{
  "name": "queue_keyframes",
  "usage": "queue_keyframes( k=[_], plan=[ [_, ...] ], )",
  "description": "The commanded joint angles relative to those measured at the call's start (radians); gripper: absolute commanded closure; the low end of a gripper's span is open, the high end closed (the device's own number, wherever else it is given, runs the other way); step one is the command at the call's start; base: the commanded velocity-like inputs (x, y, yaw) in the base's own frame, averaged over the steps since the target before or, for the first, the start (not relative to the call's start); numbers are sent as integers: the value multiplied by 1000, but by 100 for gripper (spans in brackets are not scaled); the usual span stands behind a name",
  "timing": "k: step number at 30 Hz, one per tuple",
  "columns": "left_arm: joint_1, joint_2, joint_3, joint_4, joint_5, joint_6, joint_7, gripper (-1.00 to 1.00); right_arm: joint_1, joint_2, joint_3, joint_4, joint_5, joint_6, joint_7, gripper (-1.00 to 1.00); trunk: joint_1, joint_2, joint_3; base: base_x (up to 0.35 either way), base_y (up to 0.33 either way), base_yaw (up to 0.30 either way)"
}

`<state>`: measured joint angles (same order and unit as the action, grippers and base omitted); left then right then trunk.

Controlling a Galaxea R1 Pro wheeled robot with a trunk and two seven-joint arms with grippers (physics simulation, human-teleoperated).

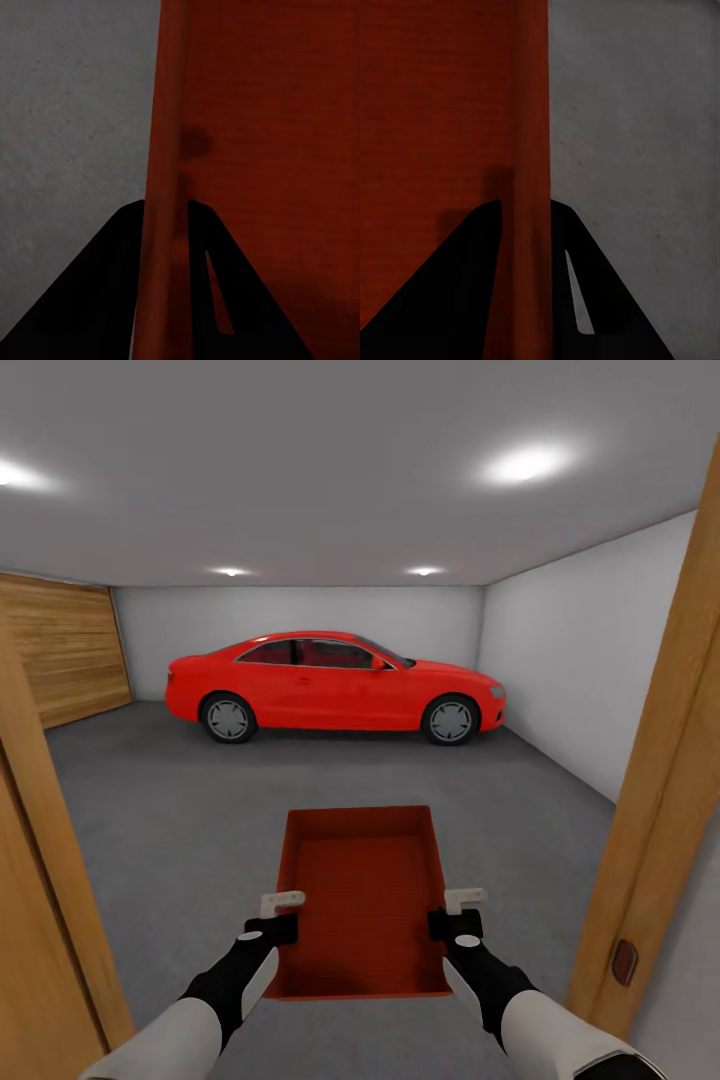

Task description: Move the two storage containers from the living room to the garage. In the garage, place one container on the floor and stack the other container on top of it (either order is fine).

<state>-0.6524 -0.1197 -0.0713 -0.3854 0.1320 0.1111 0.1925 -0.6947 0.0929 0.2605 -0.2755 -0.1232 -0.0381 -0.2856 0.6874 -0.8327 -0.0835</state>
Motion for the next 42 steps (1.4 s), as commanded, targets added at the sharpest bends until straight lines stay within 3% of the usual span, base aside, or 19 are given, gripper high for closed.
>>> queue_keyframes(
  k=[1, 42],
  plan=[
    [0, 17, 5, -4, -7, 7, 77, 100, -2, -1, -32, 1, -8, -6, -32, 100, 0, -1, -2, 50, 0, -3],
    [0, 17, 5, -4, -8, 7, 77, 100, -2, -1, -32, 1, -9, -7, -32, 100, 0, -1, -2, 306, 0, 0]
  ],
)
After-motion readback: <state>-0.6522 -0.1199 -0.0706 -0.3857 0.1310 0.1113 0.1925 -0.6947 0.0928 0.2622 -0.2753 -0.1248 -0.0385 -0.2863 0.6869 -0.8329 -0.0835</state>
